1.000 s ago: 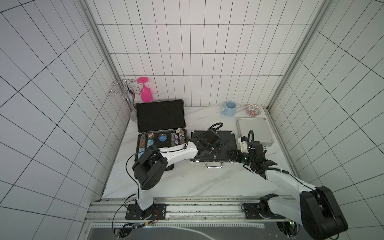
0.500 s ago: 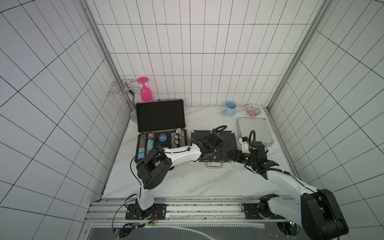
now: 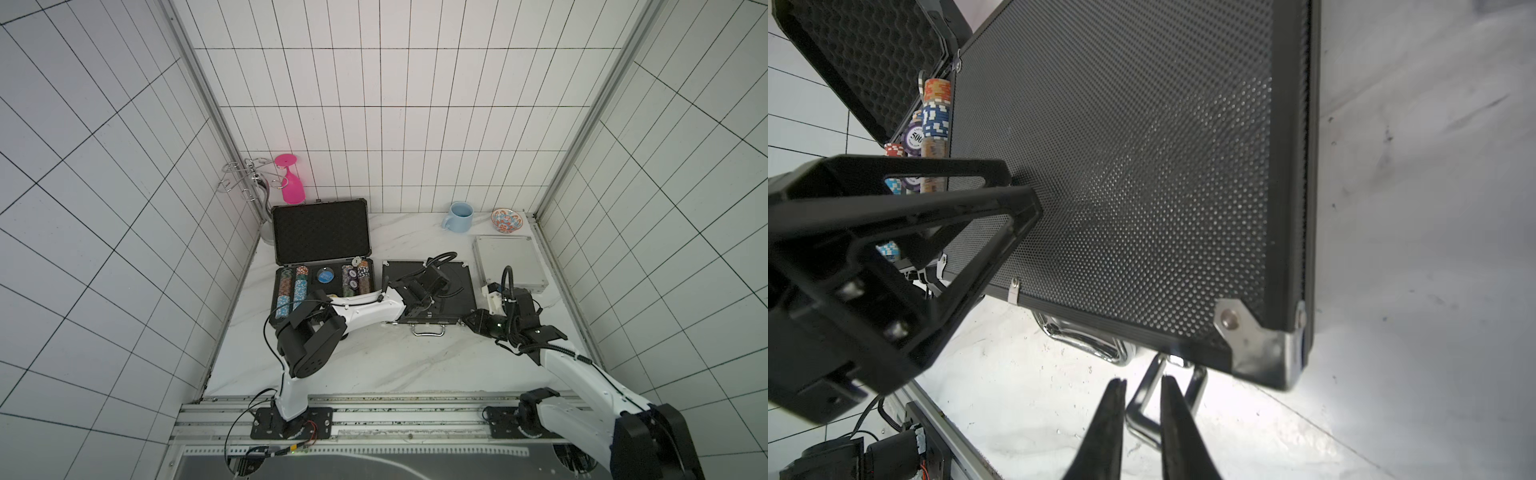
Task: Close the poker set cases
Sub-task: Fasten the fastener on the poker set case.
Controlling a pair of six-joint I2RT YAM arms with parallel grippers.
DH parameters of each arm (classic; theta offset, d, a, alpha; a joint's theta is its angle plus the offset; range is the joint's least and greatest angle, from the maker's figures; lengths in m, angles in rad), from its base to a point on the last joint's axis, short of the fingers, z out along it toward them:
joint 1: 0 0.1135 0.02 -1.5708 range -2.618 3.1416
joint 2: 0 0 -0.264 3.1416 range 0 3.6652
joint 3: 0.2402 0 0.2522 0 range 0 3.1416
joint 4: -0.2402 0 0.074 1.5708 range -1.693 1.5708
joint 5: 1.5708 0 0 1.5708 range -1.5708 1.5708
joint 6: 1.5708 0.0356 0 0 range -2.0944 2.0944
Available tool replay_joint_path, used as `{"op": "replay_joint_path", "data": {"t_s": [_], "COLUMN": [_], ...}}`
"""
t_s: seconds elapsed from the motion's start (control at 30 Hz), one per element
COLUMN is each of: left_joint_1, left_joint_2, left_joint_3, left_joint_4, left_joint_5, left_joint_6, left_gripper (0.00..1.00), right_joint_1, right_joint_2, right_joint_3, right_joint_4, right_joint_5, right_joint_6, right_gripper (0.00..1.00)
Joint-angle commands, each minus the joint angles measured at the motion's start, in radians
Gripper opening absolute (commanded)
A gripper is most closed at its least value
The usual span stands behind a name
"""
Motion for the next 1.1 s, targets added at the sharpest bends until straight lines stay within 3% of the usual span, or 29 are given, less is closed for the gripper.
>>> {"op": "replay_joint_path", "data": {"t_s": [0.0,0.57,1.07], "left_joint_1": [0.022,0.009,-0.008], "left_joint_2": [0.145,0.173,0.139], "left_joint_3": [-0.094,-0.103,-0.097], "left_joint_4": [-0.300,-0.304,-0.293], "left_joint_5": [0.032,0.019,0.012], "left_joint_6": [-0.023,-0.016,-0.012], "left_gripper": [0.66,0.66,0.64], "right_joint_1": [0.006,0.006,0.005], "right_joint_2": [-0.015,0.086,0.155], "right_joint_3": [-0.033,-0.165,-0.160], "right_joint_4": [-0.042,0.141,0.236], "right_joint_5": [0.015,0.052,0.079], "right_joint_6": [-0.004,0.035,0.041], "right_gripper": [0.19,0.19,0.22]}}
